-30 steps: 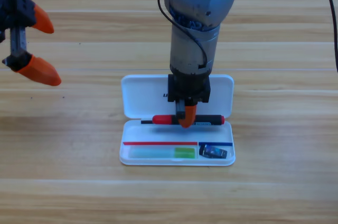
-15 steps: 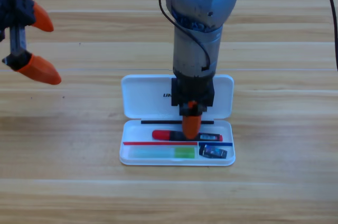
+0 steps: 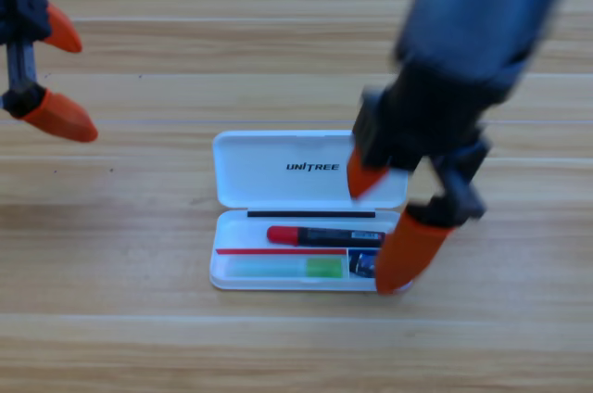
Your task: Clean up eraser and pencils
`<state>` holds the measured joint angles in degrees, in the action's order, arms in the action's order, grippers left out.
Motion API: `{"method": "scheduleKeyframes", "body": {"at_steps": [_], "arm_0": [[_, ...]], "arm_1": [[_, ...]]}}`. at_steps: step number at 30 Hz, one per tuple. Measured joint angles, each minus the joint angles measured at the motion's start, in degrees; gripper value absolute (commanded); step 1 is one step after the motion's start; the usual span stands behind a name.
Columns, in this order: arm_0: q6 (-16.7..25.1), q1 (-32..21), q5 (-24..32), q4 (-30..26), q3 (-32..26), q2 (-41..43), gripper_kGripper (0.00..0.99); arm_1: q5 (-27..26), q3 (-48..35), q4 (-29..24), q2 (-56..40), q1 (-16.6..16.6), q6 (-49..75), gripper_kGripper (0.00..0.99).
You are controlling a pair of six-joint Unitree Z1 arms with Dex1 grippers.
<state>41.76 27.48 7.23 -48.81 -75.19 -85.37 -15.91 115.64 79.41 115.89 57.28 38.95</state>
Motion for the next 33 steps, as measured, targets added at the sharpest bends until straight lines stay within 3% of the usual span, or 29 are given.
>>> {"method": "scheduleKeyframes", "body": {"at_steps": [5,8,13,18,21,24,27,33], "arm_0": [[1.2,-2.5,1.2,0.1,-3.1,-0.6,0.87],[1.9,-4.5,3.0,0.2,-7.3,-2.7,0.805],[2.9,-7.4,5.5,2.3,-10.6,-8.1,0.627],[6.0,-8.7,7.2,5.9,-10.6,-12.1,0.385],[7.6,-8.7,8.4,6.6,-10.6,-13.8,0.288],[8.7,-8.7,9.2,8.0,-10.6,-15.6,0.175],[9.5,-8.8,10.3,9.2,-10.6,-17.4,0.0],[10.5,-8.8,12.3,10.8,-11.0,-21.5,0.0]], "arm_1": [[0.1,-19.7,-20.0,-17.1,-0.2,-5.4,0.982],[0.1,-27.6,-26.3,-22.4,-0.6,-8.1,0.988],[-2.0,-32.8,-29.0,-26.1,-2.2,-11.4,0.988],[-3.3,-36.7,-31.9,-30.4,-4.8,-12.2,0.988],[-3.3,-40.5,-35.4,-33.3,-5.5,-12.5,0.988],[-3.3,-41.4,-35.7,-35.3,-5.9,-12.5,0.988],[-3.3,-41.5,-35.7,-35.4,-5.9,-12.5,0.988],[-3.3,-41.5,-35.7,-35.4,-5.9,-12.5,0.988]]}}
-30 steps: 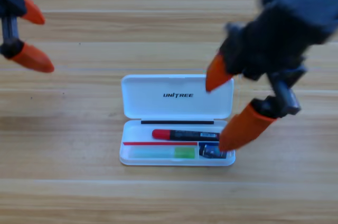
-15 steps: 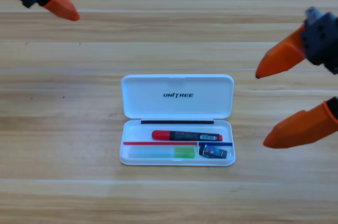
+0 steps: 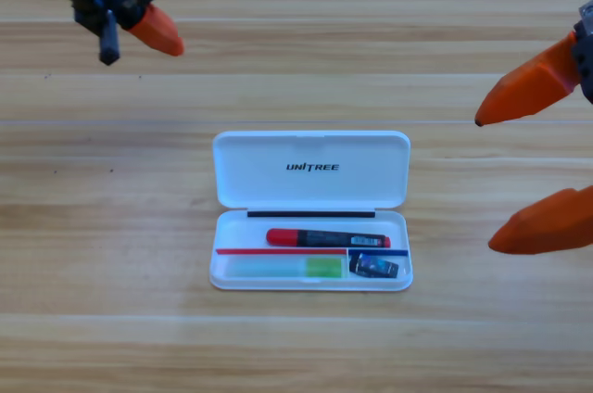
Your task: Clean up eraser and pencils
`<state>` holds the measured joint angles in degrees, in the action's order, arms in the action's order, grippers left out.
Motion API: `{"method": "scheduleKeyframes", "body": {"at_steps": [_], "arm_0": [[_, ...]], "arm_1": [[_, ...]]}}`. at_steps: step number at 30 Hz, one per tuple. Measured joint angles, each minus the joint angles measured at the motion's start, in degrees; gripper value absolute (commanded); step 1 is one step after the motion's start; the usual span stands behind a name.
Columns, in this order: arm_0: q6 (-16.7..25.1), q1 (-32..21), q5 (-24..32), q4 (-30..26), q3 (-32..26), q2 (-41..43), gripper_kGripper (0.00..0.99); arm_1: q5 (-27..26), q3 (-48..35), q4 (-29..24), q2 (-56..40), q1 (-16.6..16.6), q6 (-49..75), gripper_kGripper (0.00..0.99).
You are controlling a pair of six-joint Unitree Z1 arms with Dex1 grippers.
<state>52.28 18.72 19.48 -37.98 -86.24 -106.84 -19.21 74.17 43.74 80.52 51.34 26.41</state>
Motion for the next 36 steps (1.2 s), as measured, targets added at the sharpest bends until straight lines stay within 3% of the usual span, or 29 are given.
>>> {"method": "scheduleKeyframes", "body": {"at_steps": [23,36], "arm_0": [[-0.4,0.0,5.3,3.4,-1.8,-14.7,0.0],[-0.4,0.0,7.4,1.7,-1.8,-15.7,0.0]], "arm_1": [[0.0,-0.1,0.0,0.0,0.0,0.0,0.988],[0.0,-0.1,0.0,0.0,0.0,0.0,0.988]]}}
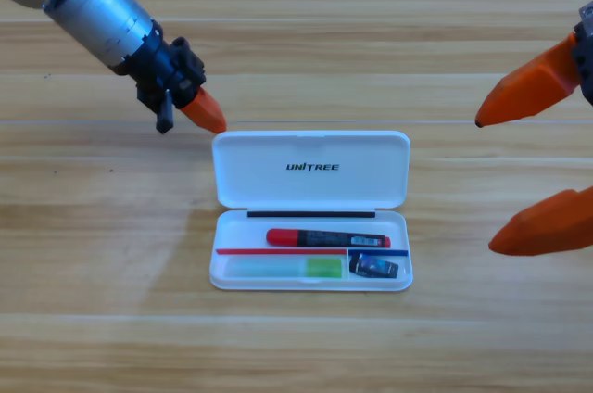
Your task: Clean up eraser and pencils
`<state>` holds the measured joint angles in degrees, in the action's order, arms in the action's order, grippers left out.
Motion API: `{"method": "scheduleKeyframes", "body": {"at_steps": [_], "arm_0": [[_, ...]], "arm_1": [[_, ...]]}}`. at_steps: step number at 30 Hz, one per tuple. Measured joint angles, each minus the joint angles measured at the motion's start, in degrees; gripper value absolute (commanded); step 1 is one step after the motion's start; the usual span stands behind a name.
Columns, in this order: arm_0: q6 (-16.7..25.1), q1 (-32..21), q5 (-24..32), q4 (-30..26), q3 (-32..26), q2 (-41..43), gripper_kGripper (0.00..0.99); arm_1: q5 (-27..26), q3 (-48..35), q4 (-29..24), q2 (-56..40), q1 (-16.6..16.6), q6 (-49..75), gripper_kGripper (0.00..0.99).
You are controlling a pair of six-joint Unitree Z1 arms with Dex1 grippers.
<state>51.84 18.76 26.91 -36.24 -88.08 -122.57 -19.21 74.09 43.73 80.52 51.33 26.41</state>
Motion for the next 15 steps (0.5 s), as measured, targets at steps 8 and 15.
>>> {"method": "scheduleKeyframes", "body": {"at_steps": [8,15], "arm_0": [[0.0,1.6,2.1,-2.1,0.0,0.2,0.0],[-0.1,4.1,2.2,-4.0,0.0,2.6,0.0]], "arm_1": [[0.0,0.0,-0.1,0.0,0.0,0.0,0.988],[0.0,0.0,-0.1,0.0,0.0,0.0,0.988]]}}
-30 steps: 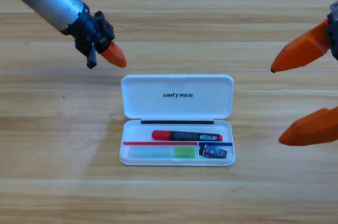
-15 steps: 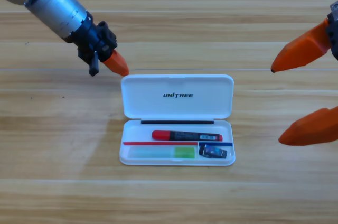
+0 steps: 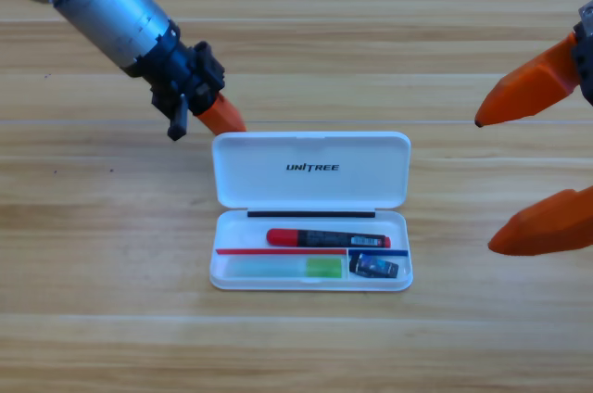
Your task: Clean up eraser and pencils
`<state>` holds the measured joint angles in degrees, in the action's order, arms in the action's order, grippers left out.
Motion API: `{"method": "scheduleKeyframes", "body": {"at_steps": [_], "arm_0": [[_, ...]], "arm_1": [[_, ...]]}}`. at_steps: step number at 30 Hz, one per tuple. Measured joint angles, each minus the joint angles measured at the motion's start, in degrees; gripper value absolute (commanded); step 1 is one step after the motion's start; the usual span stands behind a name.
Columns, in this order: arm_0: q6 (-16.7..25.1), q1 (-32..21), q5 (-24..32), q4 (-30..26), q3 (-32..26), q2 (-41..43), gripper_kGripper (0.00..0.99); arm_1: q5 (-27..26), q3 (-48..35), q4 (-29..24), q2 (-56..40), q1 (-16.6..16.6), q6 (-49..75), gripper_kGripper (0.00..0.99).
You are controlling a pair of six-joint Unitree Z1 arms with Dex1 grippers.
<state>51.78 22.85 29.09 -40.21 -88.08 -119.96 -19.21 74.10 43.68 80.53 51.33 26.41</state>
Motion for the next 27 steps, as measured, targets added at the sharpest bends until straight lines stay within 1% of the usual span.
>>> {"method": "scheduleKeyframes", "body": {"at_steps": [12,27], "arm_0": [[-1.0,2.9,0.0,-1.0,0.4,3.5,0.0],[-1.1,5.2,-1.5,-1.1,4.8,7.1,0.0]], "arm_1": [[0.0,0.0,0.0,0.0,0.0,0.0,0.988],[0.0,0.0,0.0,0.1,0.0,-0.1,0.988]]}}
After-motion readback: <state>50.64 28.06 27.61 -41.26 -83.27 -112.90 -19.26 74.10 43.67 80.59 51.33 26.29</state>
